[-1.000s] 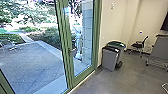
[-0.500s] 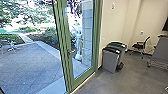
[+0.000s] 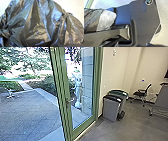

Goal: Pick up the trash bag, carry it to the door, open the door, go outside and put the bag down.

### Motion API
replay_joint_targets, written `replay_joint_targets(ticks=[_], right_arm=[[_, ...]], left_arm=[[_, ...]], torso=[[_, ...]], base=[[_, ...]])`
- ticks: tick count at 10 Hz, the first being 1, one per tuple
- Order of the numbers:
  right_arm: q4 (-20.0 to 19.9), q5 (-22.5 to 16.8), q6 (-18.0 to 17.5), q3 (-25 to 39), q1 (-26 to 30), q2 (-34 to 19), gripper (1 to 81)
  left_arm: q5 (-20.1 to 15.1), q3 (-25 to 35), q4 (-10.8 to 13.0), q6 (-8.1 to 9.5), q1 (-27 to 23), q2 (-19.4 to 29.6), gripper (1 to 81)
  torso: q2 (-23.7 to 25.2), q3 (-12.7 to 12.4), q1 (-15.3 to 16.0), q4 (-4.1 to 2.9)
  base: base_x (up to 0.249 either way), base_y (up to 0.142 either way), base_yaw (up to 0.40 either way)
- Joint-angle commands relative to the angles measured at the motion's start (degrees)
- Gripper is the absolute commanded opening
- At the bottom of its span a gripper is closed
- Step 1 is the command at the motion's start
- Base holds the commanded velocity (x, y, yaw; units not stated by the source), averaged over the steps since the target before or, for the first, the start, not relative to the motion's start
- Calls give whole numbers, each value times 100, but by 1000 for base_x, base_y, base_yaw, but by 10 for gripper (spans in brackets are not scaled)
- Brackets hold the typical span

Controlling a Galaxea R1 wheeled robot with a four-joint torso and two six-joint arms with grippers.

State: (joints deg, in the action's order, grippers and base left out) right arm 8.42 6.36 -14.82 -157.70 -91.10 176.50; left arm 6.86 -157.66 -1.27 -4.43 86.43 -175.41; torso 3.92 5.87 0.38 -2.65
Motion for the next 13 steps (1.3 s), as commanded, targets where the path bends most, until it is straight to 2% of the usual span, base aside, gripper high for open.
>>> replay_joint_targets(ticks=[1, 13], right_arm=[[71, -233, 32, 38, 122, 55, 811], [55, -214, 32, 56, 105, 55, 811]], left_arm=[[-300, 33, 83, -23, -262, -56, 10], [-291, 33, 74, -32, -245, -21, 10]], torso=[[0, 0, 0, 0], [-24, 0, 2, 0]], base=[[171, 0, 0], [163, 0, 0]])
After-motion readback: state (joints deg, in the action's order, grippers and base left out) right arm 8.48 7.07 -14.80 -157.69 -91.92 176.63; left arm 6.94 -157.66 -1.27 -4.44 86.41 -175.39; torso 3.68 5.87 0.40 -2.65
